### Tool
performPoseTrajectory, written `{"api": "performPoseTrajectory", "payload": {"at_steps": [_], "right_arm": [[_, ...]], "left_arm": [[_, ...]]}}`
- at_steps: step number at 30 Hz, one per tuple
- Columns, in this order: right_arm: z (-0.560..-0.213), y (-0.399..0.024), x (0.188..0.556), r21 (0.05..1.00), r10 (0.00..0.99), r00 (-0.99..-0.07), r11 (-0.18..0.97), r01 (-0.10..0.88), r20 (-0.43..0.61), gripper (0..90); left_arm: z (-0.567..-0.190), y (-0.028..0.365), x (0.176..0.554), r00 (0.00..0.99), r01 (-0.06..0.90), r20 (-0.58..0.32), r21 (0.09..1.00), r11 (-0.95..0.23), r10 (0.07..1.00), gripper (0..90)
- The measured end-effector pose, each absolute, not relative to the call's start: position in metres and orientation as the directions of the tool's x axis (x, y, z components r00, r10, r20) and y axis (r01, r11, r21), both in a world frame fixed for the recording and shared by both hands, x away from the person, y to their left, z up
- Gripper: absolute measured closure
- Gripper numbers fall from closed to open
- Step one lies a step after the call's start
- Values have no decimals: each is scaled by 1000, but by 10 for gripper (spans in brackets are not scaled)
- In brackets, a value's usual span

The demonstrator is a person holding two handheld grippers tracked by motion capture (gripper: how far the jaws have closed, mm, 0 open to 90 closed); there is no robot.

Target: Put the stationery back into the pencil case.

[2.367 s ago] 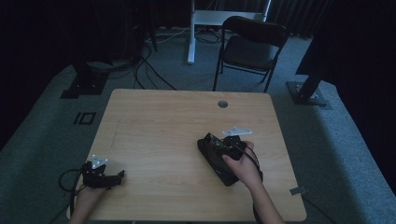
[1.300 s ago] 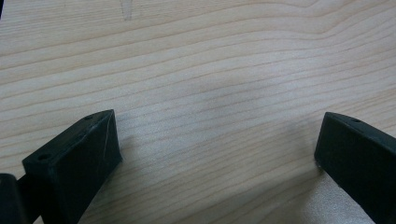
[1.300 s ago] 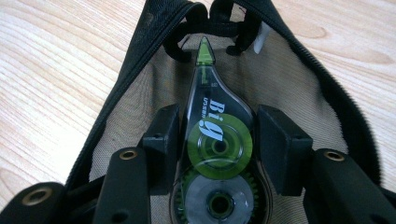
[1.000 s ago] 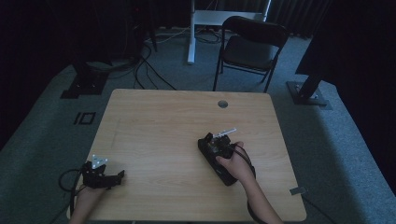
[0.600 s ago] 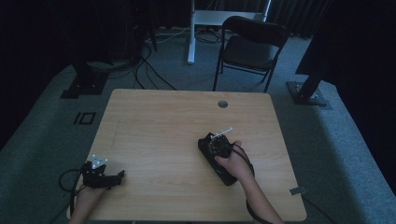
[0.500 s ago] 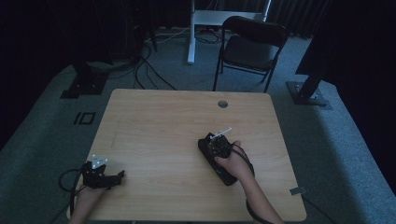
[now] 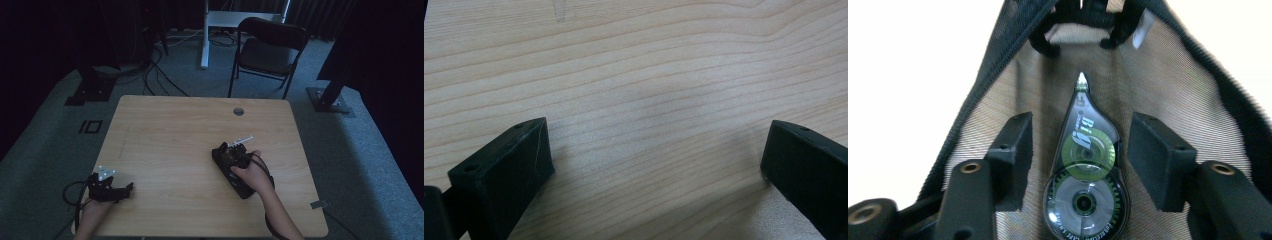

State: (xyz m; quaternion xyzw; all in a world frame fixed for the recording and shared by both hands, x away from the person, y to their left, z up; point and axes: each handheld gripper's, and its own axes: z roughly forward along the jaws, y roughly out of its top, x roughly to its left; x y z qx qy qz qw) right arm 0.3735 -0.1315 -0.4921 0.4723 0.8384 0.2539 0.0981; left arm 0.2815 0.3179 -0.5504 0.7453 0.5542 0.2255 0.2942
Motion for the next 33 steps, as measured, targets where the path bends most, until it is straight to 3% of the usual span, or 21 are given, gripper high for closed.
{"api": "performPoseTrajectory", "payload": {"at_steps": [17,33], "right_arm": [[-464,-160,354,696,811,-562,310,648,162,333],[-453,-192,336,809,823,-548,218,547,149,264]], "left_arm": [[-550,318,282,284,693,10,688,-212,959,2],[-550,318,282,284,693,10,688,-213,959,2]]}}
